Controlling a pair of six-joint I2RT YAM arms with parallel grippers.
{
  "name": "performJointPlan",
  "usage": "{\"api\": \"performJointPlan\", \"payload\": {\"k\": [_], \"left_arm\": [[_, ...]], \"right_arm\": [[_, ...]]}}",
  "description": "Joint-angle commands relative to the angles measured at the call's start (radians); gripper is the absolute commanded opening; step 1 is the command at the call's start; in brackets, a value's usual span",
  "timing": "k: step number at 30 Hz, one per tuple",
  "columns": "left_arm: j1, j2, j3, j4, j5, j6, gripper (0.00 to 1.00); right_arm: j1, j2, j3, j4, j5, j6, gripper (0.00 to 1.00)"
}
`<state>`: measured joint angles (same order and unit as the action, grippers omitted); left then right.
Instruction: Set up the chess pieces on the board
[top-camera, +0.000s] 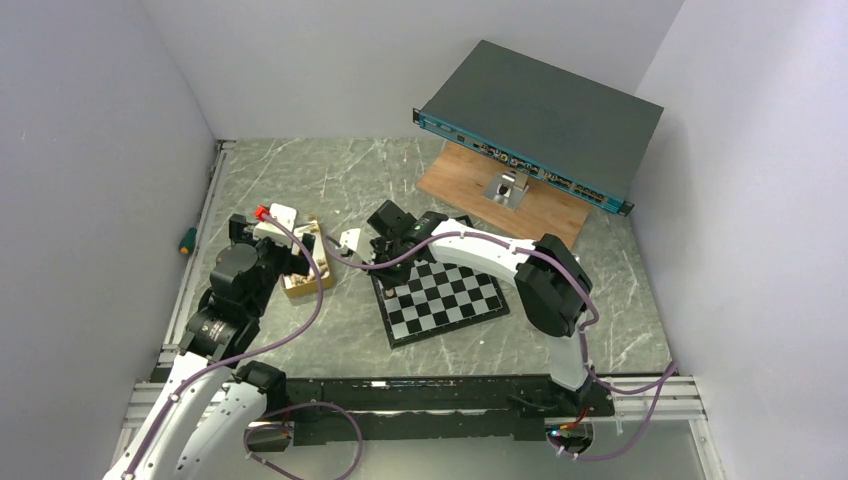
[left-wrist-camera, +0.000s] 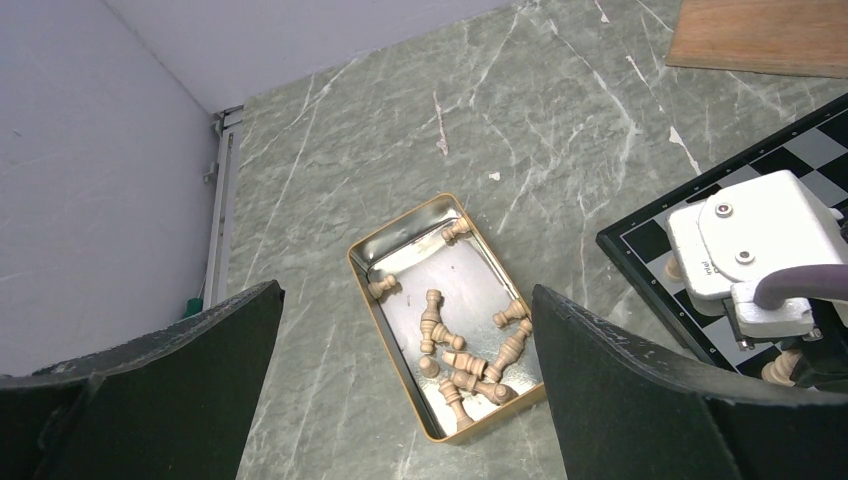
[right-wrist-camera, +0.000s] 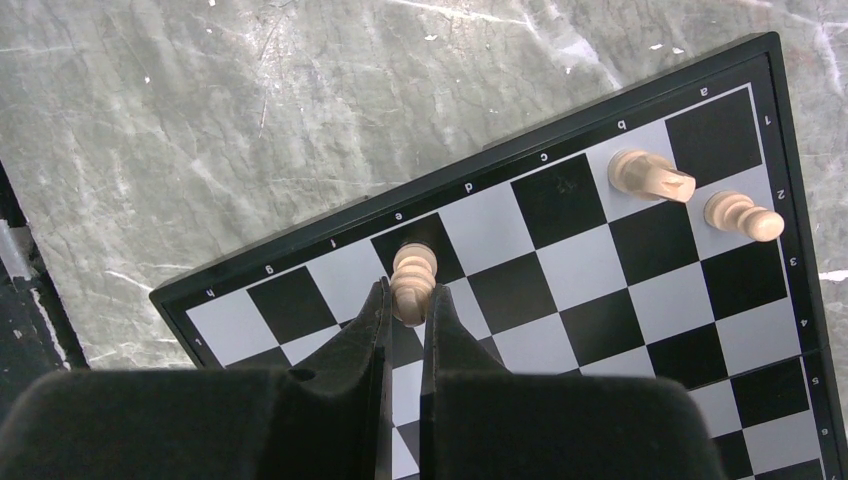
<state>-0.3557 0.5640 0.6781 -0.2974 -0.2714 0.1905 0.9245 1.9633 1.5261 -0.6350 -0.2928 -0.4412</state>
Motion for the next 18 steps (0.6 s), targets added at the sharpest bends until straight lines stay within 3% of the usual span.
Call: {"api": "performJointPlan", "payload": {"k": [1,11,18], "left_arm": [[0.004,-0.013,-0.002,0.038,-0.008,0.009,1.0],[0.004,-0.013,-0.003,0.04,-0.005,0.01,1.0],[0.004,-0.013,-0.003,0.039,-0.004,0.01,1.0]], "right_arm": [[0.004,0.005,-0.004,0.018,0.0,0.009,0.0],[0.005,0.01,-0.007,0.021,-0.015,0.015,0.04],[0.005,0.011,-0.007,0.023,-0.013,0.02,0.12]]}}
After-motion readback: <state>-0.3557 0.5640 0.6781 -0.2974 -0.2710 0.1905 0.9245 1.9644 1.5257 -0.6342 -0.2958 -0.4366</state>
